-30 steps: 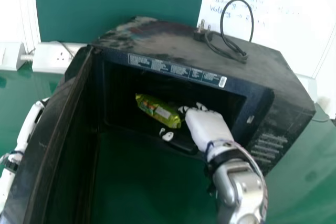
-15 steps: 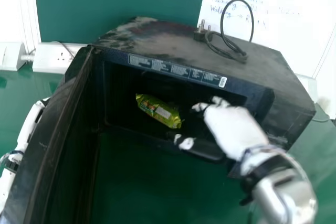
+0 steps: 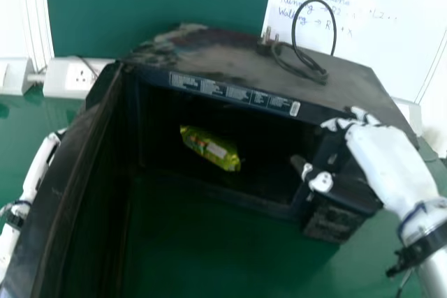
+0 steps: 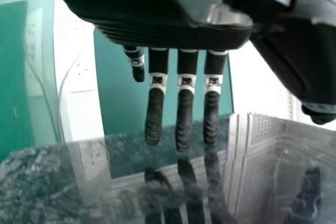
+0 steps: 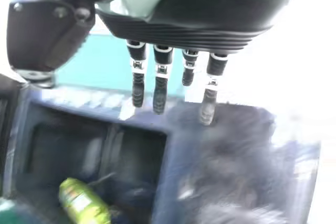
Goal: Put biscuit inside oven
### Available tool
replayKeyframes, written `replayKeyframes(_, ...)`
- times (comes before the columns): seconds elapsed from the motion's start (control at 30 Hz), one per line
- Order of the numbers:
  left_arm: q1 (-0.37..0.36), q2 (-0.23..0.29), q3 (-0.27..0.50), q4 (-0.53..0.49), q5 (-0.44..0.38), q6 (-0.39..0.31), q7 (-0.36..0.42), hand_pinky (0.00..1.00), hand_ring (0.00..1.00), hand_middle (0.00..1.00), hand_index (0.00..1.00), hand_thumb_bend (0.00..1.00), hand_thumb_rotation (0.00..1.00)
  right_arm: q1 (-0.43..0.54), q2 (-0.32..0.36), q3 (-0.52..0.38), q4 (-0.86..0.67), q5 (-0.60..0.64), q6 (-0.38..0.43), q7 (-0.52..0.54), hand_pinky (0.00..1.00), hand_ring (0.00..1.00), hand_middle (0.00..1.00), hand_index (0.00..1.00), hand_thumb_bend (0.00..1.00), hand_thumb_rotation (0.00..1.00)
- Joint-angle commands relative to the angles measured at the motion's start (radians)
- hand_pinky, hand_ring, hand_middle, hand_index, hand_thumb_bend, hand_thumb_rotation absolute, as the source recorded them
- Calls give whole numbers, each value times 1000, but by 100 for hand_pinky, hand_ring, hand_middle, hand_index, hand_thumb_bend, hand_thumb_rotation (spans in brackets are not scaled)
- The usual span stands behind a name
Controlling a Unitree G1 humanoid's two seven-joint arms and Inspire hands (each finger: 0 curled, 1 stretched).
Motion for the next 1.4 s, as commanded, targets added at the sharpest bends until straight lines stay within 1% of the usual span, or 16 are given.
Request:
replayKeyframes(0.0, 22, 10, -8, -32, 13, -8, -7, 29, 37, 42, 48, 51, 6, 27, 7, -36, 3, -5, 21, -42, 65, 76, 78, 80, 75, 61)
replayKeyframes(0.1, 33, 14, -13, -54, 33, -16, -3, 29, 37, 42, 48, 51, 6, 44, 17, -60, 21, -33, 66, -73, 63, 73, 76, 80, 79, 64)
replayKeyframes(0.17, 37, 16, -15, -63, 43, -29, -4, 28, 37, 43, 48, 51, 6, 46, 23, -68, 23, -54, 104, -84, 64, 74, 77, 81, 81, 58)
replayKeyframes(0.27, 41, 18, -19, -78, 59, -38, -3, 28, 36, 43, 48, 51, 6, 58, 3, -80, 34, -98, 120, -87, 63, 73, 76, 80, 87, 66)
replayKeyframes(0.4, 51, 19, -26, -109, 91, -31, 11, 28, 36, 42, 48, 51, 7, 61, -6, -108, 52, -112, 145, -90, 59, 71, 74, 79, 85, 69)
replayKeyframes(0.5, 60, 20, -32, -132, 113, -21, 21, 28, 36, 42, 48, 51, 6, 49, -7, -121, 73, -114, 185, -89, 52, 68, 73, 79, 81, 62)
replayKeyframes(0.63, 62, 20, -39, -146, 138, -33, 23, 27, 35, 42, 48, 51, 6, 48, -33, -135, 111, -144, 238, -73, 57, 70, 76, 80, 83, 63)
replayKeyframes(0.83, 59, 34, -58, -146, 155, -63, 6, 28, 34, 40, 48, 51, 6, 49, -65, -152, 164, -128, 290, -92, 57, 69, 74, 79, 84, 61)
replayKeyframes(0.87, 55, 36, -61, -135, 162, -82, 5, 28, 34, 40, 48, 51, 6, 47, -64, -159, 165, -122, 302, -95, 45, 56, 65, 79, 81, 58)
replayKeyframes(0.9, 51, 38, -64, -125, 164, -97, 3, 27, 34, 40, 48, 51, 5, 49, -63, -170, 164, -113, 313, -98, 40, 50, 60, 79, 80, 56)
replayKeyframes(0.97, 47, 41, -70, -106, 171, -118, 2, 26, 33, 40, 48, 51, 5, 50, -57, -185, 162, -131, 348, -103, 33, 42, 54, 80, 76, 55)
replayKeyframes(1.13, 33, 55, -79, -63, 176, -152, 3, 26, 33, 39, 48, 51, 5, 52, -48, -225, 166, -142, 447, -110, 43, 52, 68, 84, 80, 58)
replayKeyframes(1.2, 29, 58, -82, -46, 175, -168, 5, 26, 33, 39, 48, 51, 5, 61, -53, -232, 164, -137, 462, -119, 45, 55, 66, 84, 80, 57)
replayKeyframes(1.27, 28, 62, -84, -37, 175, -175, 7, 26, 33, 39, 48, 51, 5, 73, -59, -235, 160, -138, 467, -129, 40, 48, 58, 84, 77, 56)
replayKeyframes(1.33, 29, 66, -88, -37, 174, -174, 10, 25, 33, 39, 48, 51, 5, 103, -64, -248, 154, -143, 442, -154, 40, 47, 54, 79, 75, 57)
replayKeyframes(1.37, 30, 69, -89, -40, 179, -176, 14, 25, 33, 39, 48, 51, 5, 112, -59, -255, 145, -144, 440, -166, 37, 44, 51, 76, 73, 58)
